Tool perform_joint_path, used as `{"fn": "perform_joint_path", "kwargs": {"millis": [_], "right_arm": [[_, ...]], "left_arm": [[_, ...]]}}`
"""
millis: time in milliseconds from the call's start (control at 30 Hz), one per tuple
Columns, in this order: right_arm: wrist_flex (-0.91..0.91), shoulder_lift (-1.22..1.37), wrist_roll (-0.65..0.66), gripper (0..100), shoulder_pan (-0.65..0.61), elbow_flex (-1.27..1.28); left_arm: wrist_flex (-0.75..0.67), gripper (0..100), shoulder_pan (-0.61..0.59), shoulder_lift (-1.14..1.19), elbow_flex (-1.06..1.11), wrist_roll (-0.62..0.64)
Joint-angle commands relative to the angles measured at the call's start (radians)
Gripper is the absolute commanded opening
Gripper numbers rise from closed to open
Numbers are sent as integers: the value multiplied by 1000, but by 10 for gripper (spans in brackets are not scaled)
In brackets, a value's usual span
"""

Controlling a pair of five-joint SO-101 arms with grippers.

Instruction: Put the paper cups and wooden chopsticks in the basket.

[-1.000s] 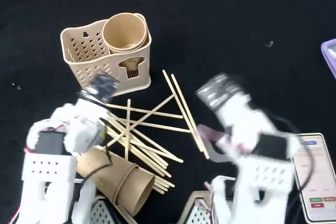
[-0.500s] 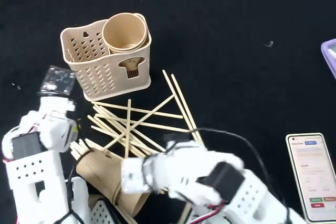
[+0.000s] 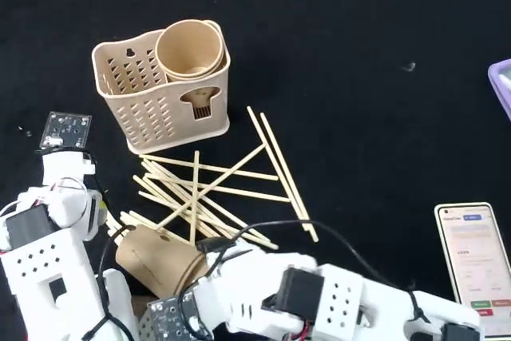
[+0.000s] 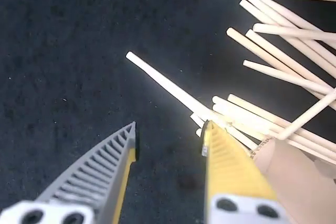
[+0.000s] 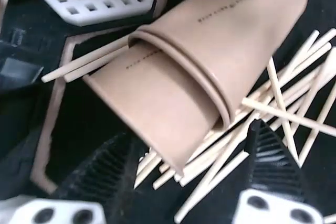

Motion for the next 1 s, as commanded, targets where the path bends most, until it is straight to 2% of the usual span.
{"fn": "perform_joint_path", "kwargs": {"millis": [0,100,200,367,667,867,967], "right_arm": [[-86,8,-14,291,-6,4],[-83,8,-78,200,72,-42],[-84,8,-149,12,189,-97],[-51,8,-201,13,347,-191],[103,8,-212,10,445,-493],[149,16,-302,10,560,-696],[124,16,-327,10,641,-765]], "left_arm": [[8,216,-5,-11,-10,14],[8,216,-5,-11,-10,14],[8,216,-5,-11,-10,14],[8,216,-4,-11,-12,15],[8,216,-4,-11,-13,15],[9,216,-4,-11,-8,18],[3,216,-4,-11,-8,92]]}}
